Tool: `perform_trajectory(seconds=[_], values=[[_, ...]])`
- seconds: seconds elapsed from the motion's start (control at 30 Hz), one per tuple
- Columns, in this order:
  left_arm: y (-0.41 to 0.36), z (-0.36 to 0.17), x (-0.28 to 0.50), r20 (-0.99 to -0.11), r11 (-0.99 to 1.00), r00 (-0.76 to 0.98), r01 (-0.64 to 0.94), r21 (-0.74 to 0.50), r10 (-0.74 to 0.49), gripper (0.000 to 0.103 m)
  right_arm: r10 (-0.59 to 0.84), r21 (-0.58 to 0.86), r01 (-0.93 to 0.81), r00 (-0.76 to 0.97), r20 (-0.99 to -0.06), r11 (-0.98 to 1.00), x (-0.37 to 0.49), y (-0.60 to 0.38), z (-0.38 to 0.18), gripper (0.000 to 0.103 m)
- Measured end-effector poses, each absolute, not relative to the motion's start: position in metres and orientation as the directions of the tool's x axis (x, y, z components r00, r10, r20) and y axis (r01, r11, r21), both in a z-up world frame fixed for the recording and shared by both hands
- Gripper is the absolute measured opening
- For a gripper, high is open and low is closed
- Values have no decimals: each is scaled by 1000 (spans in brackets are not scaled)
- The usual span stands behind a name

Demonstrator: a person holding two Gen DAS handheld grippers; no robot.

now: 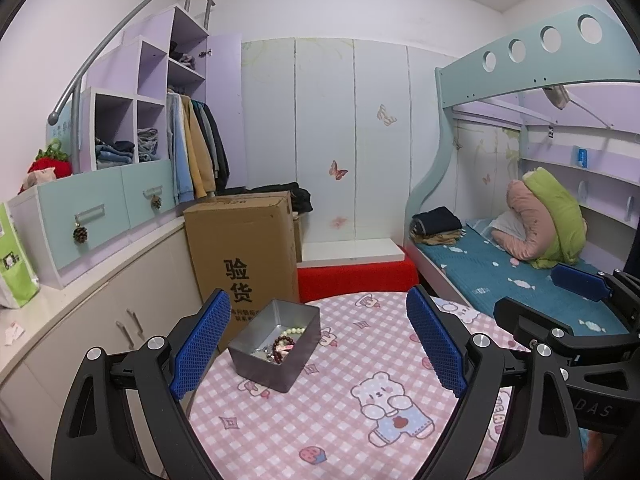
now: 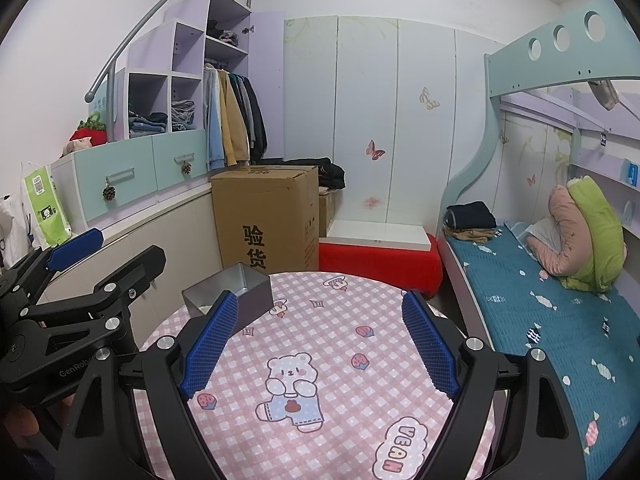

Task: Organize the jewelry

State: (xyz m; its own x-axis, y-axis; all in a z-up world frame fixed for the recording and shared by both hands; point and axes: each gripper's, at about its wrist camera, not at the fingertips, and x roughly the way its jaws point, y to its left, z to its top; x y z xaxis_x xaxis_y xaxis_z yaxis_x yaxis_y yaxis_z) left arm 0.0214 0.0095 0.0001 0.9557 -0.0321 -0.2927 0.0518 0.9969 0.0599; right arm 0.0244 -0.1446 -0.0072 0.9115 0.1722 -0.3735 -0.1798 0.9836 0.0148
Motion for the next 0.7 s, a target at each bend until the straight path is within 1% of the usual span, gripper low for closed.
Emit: perform_trajectory(seconds=[0.17,0.33,0.37,0.43,0.53,0.6,0.63,0.7], values=[[14,-1,27,-311,997,949,59,50,-40,87,175,21,-180,907,-382,983,26,-145,-9,82],[16,-10,38,-361,997,931,65,33,-49,87,169,22,-175,898,-407,984,33,-144,-15,82],[16,-17,44,-391,997,920,57,46,-35,87,163,21,-171,892,-421,985,37,-144,-19,82],[16,-34,55,-447,996,894,49,79,-8,87,143,15,-153,877,-459,988,46,-144,-29,90],[18,-71,72,-558,994,830,37,101,26,87,94,0,-111,841,-533,994,61,-147,-55,90],[22,-100,84,-642,995,766,37,91,30,87,66,-2,-83,803,-592,997,73,-149,-76,90],[24,-117,92,-687,996,725,32,83,35,87,49,-5,-67,769,-638,998,81,-149,-93,90],[25,-142,104,-751,997,659,25,68,35,87,38,-2,-55,712,-701,999,92,-149,-118,90]])
